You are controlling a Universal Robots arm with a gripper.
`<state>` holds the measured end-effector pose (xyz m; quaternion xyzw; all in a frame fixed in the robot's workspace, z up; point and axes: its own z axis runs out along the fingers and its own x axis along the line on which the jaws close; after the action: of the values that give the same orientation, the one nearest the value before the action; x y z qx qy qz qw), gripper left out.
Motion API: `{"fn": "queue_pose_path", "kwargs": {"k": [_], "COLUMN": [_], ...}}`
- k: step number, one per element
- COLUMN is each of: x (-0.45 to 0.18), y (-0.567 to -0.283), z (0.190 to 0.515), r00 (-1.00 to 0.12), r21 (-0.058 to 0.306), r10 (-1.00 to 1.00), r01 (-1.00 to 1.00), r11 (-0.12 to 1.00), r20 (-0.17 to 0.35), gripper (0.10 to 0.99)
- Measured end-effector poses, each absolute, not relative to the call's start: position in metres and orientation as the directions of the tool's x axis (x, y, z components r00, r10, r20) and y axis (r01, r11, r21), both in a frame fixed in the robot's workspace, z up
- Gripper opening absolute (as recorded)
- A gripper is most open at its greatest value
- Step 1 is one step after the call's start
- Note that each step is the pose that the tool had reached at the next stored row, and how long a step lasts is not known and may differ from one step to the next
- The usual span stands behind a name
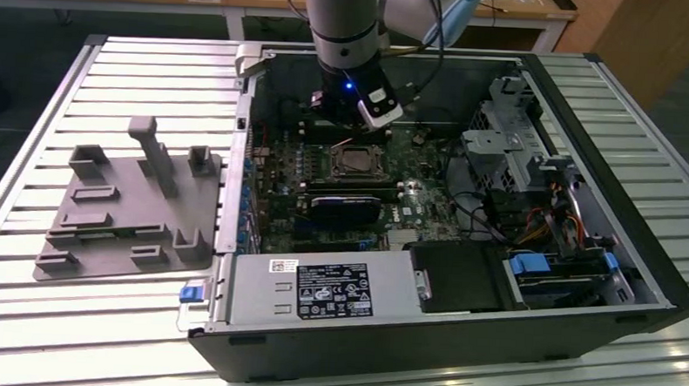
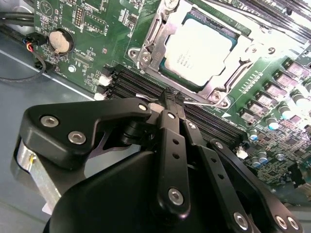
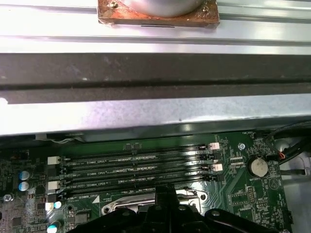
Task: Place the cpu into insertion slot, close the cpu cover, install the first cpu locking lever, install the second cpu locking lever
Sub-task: 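Install the first cpu locking lever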
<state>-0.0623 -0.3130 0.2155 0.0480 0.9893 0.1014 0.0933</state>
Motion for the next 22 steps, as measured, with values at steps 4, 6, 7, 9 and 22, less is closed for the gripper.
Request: {"fn": "queue_pose_path", "kwargs": {"k": [4,6,7,9,22], "x": [-0.0622,-0.0622,-0.0623,-0.0623,-0.0623], "y": [-0.3122,-0.312,-0.3118,-0.3112,-0.3077], "z": [0.2145,0.2143,0.2143,0.2141,0.213], "r00": [-0.976,-0.976,-0.976,-0.976,-0.972], "r21": [0.21,0.209,0.208,0.205,0.187], "r10": [0.114,0.115,0.116,0.119,0.142], "r01": [0.075,0.076,0.077,0.08,0.106], "r11": [0.975,0.975,0.975,0.975,0.977], "r20": [-0.183,-0.183,-0.183,-0.184,-0.186], "gripper": [0.106,0.106,0.106,0.106,0.106]}}
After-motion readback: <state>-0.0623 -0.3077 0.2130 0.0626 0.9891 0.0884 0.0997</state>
